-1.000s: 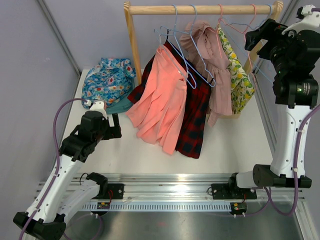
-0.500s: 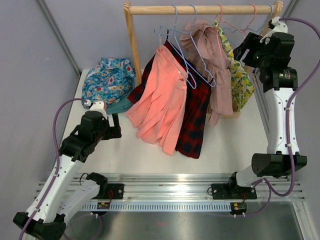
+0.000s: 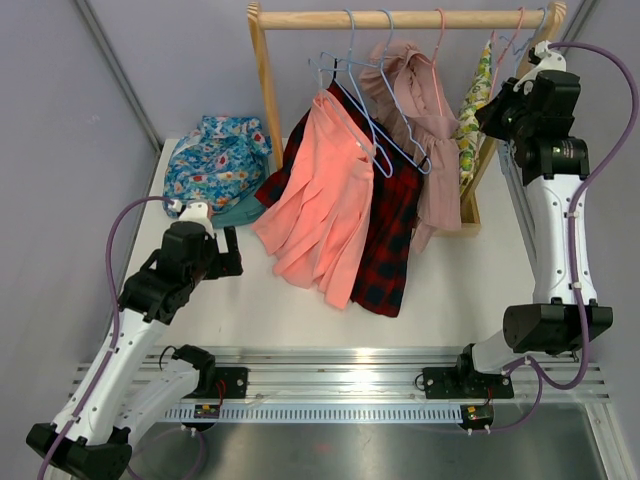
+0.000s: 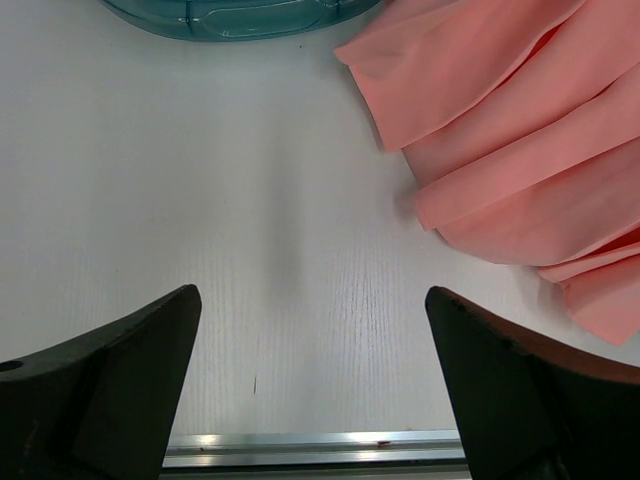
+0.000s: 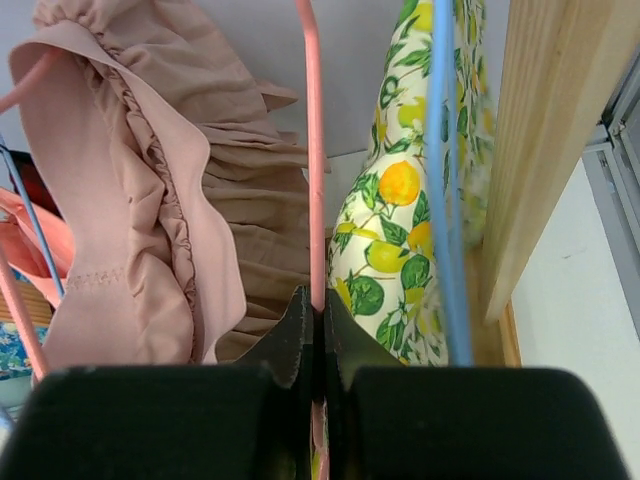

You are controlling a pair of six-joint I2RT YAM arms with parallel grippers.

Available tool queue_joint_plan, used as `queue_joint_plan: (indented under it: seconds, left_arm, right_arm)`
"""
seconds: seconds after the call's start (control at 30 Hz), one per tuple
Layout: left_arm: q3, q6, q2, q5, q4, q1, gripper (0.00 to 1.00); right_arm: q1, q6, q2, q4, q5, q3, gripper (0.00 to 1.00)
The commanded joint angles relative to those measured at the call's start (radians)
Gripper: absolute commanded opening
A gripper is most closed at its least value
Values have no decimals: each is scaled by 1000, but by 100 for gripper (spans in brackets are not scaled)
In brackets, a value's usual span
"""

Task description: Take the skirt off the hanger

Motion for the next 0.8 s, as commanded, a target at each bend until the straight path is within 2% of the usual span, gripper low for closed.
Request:
queue_joint_plan:
  seconds: [0.0, 0.07, 0.2, 0.23, 0.3, 0.33, 0.4, 0.43, 0.53, 0.63, 0.77]
  left_arm:
    - [37, -13, 15, -34, 56, -13, 99]
    - [80, -17, 33, -46, 76, -46, 99]
    - [265, -25, 174, -176, 96, -276, 99]
    - [372, -19, 204, -213, 99, -316, 99]
    - [483, 10, 306, -228, 110, -422, 99]
    - [581, 21, 339, -228, 116, -457, 99]
    - [681, 55, 436, -224, 147, -563, 99]
    - [759, 85, 467, -219, 162, -644, 99]
    - [836, 160, 569, -219, 260, -779, 99]
    - [902, 286, 669, -262, 366, -972, 99]
    - [930, 303, 768, -253, 513, -1036, 99]
  right_arm:
    - [-3, 17, -6, 20, -43, 80, 0]
    - [-3, 30, -14, 5, -62, 142, 0]
    - [-3, 50, -40, -47, -89, 258, 0]
    - [-3, 63, -49, -59, -109, 291, 0]
    - [-3, 67, -84, -87, -131, 307, 0]
    - [-3, 73, -100, -93, -135, 304, 0]
    - [-3, 80, -159, -118, -135, 287, 0]
    - [-3, 98, -184, -122, -139, 246, 0]
    - [-3, 129, -296, -124, -165, 137, 0]
    - [-1, 135, -403, -157, -166, 63, 0]
    - [-3, 133, -520, -217, -158, 34, 0]
